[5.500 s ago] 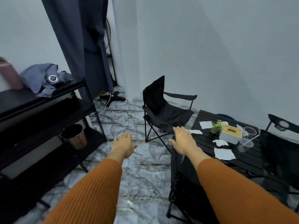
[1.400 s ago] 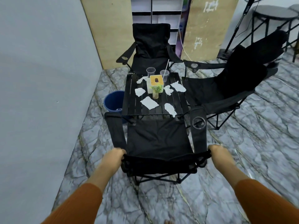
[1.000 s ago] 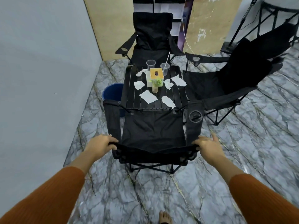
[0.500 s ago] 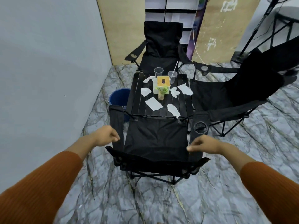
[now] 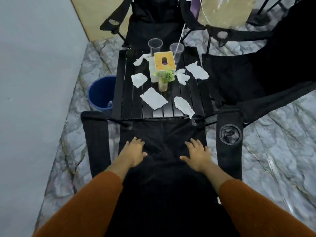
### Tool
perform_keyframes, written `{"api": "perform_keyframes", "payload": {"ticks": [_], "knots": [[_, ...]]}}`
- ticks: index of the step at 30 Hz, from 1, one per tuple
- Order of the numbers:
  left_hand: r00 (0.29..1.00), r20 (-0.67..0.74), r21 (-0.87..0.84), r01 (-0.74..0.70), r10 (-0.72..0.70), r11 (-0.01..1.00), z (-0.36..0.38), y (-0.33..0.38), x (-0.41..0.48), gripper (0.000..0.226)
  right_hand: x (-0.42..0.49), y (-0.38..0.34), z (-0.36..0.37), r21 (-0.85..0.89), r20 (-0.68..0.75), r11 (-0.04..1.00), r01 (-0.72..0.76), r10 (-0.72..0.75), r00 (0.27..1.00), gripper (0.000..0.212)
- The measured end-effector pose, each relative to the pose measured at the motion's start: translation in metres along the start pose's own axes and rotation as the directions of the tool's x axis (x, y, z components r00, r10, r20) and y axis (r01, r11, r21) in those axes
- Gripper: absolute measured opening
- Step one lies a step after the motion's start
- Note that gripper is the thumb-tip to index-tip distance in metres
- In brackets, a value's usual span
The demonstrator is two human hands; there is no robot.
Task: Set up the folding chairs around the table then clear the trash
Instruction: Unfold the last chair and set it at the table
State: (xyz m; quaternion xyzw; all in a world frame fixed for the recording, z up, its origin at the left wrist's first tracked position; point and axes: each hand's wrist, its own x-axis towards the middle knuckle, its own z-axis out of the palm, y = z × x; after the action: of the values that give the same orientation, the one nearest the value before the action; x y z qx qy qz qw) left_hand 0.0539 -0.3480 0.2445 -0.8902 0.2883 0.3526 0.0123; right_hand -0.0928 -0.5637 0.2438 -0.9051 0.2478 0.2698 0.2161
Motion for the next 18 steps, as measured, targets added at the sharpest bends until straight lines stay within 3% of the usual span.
{"api": "perform_keyframes", "payload": {"ticks": [5,10,13,18], "knots": [[1.0,0.0,0.206,0.025,-0.026,0.978,0.081,-0.021,0.101,0.081,0.103,0.015,0.066,-0.161,-0.048,0.986,0.043,-0.051,0.998,0.081],[0.978,-0.209,0.267,0.058,-0.001,0.962,0.149,-0.039,0.164,0.091,0.18,0.033,0.115,-0.388,-0.153,0.906,0.166,-0.241,0.958,0.09],[0.96,-0.281,0.244,0.078,-0.007,0.967,0.17,-0.046,0.184,0.088,0.202,0.048,0.137,-0.401,-0.109,0.909,0.116,-0.173,0.979,0.093],[0.965,-0.262,0.188,0.028,0.022,0.982,0.164,-0.045,0.174,0.087,0.196,0.045,0.134,-0.319,-0.059,0.941,0.114,-0.14,0.988,0.092]]}}
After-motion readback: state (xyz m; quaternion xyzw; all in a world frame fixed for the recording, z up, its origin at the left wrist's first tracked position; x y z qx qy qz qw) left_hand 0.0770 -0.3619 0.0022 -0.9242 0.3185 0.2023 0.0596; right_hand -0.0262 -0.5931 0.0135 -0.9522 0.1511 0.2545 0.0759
